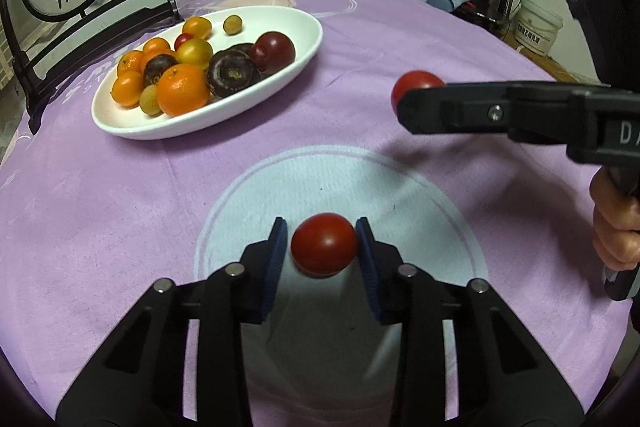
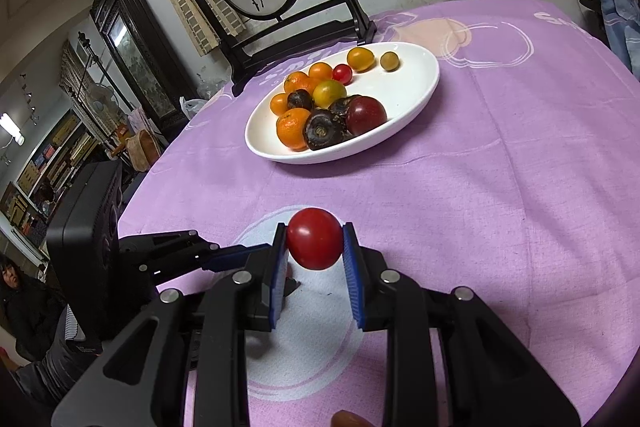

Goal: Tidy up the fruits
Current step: 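Carry both red tomatoes onto the white plate and open both grippers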

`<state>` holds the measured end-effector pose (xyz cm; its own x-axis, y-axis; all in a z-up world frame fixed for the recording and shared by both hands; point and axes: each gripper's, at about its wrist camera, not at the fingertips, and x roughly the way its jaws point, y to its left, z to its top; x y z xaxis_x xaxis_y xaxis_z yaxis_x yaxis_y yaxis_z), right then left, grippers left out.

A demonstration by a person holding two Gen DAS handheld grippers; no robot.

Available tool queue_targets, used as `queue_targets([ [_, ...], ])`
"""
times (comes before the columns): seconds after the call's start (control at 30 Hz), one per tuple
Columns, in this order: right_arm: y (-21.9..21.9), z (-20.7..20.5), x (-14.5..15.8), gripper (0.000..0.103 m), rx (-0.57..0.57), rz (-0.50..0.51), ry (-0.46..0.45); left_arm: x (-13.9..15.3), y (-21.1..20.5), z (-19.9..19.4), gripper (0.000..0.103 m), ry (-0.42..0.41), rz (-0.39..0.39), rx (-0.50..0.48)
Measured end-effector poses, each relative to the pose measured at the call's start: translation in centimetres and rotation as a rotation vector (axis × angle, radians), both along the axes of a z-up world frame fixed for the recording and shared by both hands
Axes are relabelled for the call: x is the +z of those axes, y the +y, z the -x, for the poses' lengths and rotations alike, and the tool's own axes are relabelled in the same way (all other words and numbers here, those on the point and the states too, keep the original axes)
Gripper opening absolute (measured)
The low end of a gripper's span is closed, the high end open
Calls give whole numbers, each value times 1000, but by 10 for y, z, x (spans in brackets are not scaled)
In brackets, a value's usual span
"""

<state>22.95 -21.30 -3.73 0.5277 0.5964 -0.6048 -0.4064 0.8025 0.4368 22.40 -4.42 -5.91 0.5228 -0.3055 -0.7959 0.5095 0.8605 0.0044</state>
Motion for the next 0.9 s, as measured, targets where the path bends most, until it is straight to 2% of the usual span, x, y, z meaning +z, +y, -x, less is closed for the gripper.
queue_targets([
  [0.33,2,0,0,27,0,12,-18,2,2,1,32,-8,3,20],
  [0.5,3,-6,16,27,9,3,-92,29,18,3,32,-67,67,79],
  [0.63,9,-36,32,27,-31,18,-157,67,42,-24,32,-147,156,204],
  [0.73,14,-67,36,27,-69,17,-177,80,54,-54,32,-180,204,286],
  [0.9,28,-128,30,27,-108,28,-154,82,57,-111,32,-211,194,385],
])
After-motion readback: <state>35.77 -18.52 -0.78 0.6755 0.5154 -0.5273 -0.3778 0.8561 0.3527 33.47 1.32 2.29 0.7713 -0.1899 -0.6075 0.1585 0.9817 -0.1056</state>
